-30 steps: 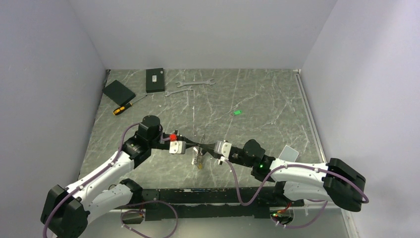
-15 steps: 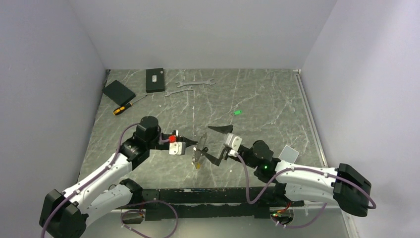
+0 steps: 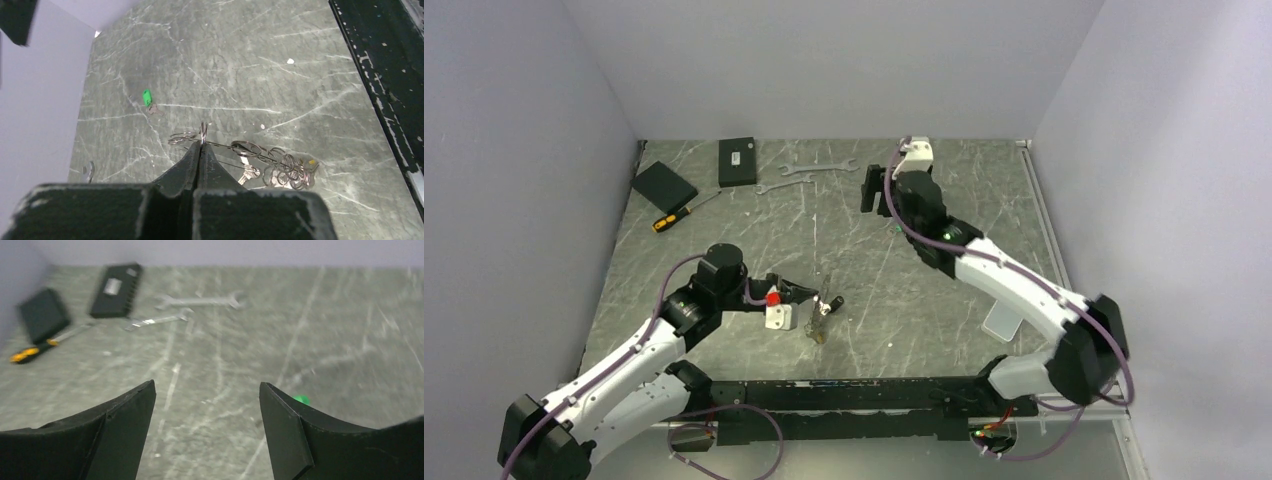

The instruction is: Put the keys on the keyring

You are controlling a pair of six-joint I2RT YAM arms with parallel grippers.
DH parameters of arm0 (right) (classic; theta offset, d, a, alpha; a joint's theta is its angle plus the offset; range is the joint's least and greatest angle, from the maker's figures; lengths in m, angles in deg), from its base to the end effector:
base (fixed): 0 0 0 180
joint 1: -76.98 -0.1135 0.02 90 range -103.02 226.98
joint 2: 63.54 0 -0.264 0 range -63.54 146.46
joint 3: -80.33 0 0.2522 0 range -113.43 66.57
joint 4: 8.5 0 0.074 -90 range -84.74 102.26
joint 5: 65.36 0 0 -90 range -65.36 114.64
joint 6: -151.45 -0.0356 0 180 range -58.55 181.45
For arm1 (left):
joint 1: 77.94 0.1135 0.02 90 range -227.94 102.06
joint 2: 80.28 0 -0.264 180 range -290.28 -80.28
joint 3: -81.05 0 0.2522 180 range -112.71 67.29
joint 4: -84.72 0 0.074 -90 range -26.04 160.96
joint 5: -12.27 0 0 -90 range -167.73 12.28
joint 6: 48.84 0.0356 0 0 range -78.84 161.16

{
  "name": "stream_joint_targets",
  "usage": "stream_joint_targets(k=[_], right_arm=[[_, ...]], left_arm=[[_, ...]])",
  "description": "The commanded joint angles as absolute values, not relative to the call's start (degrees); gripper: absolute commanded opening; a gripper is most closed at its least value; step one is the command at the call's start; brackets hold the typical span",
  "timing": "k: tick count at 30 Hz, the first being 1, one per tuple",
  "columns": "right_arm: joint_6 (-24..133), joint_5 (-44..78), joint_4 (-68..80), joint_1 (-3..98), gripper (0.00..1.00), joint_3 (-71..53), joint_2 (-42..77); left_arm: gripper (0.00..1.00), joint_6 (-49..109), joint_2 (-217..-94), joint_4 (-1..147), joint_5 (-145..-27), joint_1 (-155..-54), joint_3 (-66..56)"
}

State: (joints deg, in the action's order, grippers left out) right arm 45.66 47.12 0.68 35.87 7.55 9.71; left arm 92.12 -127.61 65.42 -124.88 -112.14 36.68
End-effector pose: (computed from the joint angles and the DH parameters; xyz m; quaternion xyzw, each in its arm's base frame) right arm 0.2361 0.1880 0.3463 -0.0416 0.7588 0.1705 0.6273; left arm 0.1374 -0.1249 0.2574 0.6790 0.4095 -0.2541 0.5537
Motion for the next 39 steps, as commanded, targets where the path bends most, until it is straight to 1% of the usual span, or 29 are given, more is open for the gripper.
stream_joint_targets(k=[1, 2, 5, 8, 9, 12, 14, 17, 22, 28, 31, 36, 39], right_arm=[[33.4, 48.6, 22.5, 43.0, 0.79, 0.1, 21.8], [32.0, 46.2, 24.4, 45.7, 0.78, -1.9, 24.9], [28.8, 43.5, 29.2, 48.8, 0.66, -7.9, 33.1], [27.5, 41.7, 31.2, 50.3, 0.65, -12.7, 39.5], [27.3, 41.0, 30.8, 50.5, 0.63, -13.2, 40.9], [25.8, 39.7, 29.9, 51.5, 0.47, -14.0, 43.5], [25.1, 39.4, 29.7, 51.8, 0.43, -14.4, 45.2], [24.2, 39.2, 29.9, 51.9, 0.39, -14.7, 47.0], [23.8, 39.0, 28.4, 52.1, 0.38, -13.3, 48.5], [24.1, 39.3, 29.7, 52.5, 0.35, -15.0, 51.5], [24.2, 40.3, 29.1, 53.0, 0.32, -14.2, 51.1], [24.8, 39.4, 28.5, 53.7, 0.31, -14.2, 51.5], [24.8, 38.9, 28.0, 53.7, 0.34, -13.7, 50.5]], left_arm=[[0.00, 96.0, -126.0, 63.0, -125.1, -113.5, 34.6], [0.00, 96.1, -125.6, 63.2, -124.8, -113.8, 34.9], [0.00, 96.7, -125.5, 63.1, -124.2, -115.0, 35.6], [0.00, 97.5, -125.6, 62.1, -123.6, -116.0, 35.3], [0.00, 97.6, -125.6, 62.0, -123.5, -116.2, 35.3], [0.00, 96.9, -125.3, 62.6, -123.5, -116.6, 35.7], [0.00, 96.8, -125.3, 62.7, -123.6, -116.8, 35.8], [0.00, 96.8, -125.5, 62.6, -123.6, -117.0, 35.9], [0.00, 96.4, -125.2, 63.0, -123.8, -117.3, 36.2], [0.00, 96.1, -125.5, 63.1, -123.9, -117.5, 36.3], [0.00, 96.0, -125.7, 63.3, -123.9, -117.6, 36.4], [0.00, 95.8, -126.1, 63.5, -124.5, -117.6, 36.1], [0.00, 95.7, -126.2, 63.6, -124.4, -117.5, 36.3]])
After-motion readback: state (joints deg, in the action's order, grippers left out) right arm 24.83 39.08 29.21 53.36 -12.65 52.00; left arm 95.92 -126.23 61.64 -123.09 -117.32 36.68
